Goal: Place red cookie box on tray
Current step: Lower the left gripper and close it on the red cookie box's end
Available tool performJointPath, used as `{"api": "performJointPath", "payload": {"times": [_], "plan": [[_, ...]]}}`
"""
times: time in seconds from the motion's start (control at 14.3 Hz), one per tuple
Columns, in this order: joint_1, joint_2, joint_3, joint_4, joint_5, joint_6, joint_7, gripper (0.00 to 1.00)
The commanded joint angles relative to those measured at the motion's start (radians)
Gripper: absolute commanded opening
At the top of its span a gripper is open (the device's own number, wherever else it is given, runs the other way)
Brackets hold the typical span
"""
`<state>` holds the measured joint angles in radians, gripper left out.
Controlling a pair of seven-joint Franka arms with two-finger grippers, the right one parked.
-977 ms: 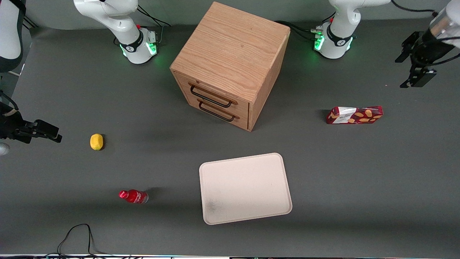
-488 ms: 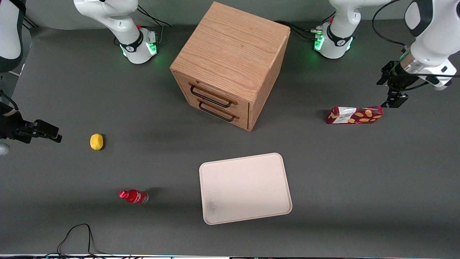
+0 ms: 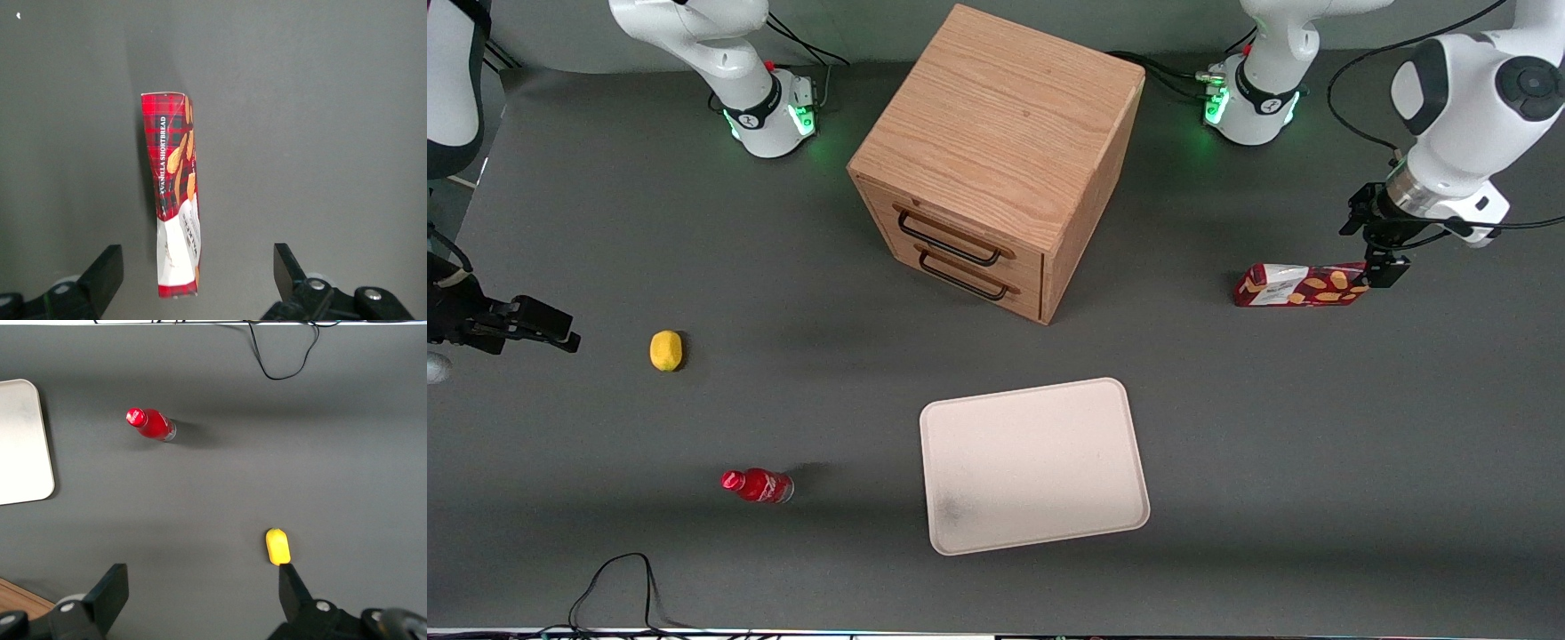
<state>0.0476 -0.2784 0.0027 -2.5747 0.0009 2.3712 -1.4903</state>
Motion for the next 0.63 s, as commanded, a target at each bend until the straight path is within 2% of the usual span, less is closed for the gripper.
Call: {"api": "performJointPath", "payload": {"times": [0.0, 0.56], "plan": [[0.012, 0.016, -0.004, -0.065, 0.011, 0.103, -0.021, 1.00], [0.017, 0.116, -0.004, -0.116, 0.011, 0.252, -0.036, 1.00]]}}
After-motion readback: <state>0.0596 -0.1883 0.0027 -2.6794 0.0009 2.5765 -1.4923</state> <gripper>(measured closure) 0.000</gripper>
